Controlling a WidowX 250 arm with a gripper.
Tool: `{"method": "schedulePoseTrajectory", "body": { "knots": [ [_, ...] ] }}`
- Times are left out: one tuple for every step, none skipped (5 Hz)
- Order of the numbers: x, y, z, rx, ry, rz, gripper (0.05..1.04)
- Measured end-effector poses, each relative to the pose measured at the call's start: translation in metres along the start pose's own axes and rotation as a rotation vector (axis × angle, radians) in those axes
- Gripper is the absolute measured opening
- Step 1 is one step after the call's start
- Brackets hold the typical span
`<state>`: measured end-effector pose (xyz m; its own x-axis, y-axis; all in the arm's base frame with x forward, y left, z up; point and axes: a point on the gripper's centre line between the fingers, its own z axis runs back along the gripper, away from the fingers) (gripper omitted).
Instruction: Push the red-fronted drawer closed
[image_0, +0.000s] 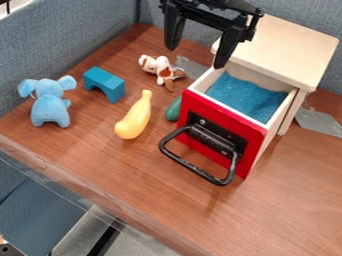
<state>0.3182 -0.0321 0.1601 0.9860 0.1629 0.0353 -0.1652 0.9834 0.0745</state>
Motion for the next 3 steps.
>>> {"method": "schedulePoseTrajectory", "body": {
  "knots": [
    [-0.003,-0.001,-0.012,0.008,0.031,-0.002,1.0],
    [-0.023,-0.005,-0.032,0.017,0.059,-0.018,1.001],
    [-0.036,-0.007,-0.035,0.049,0.042,-0.064,1.0]
  ]
}}
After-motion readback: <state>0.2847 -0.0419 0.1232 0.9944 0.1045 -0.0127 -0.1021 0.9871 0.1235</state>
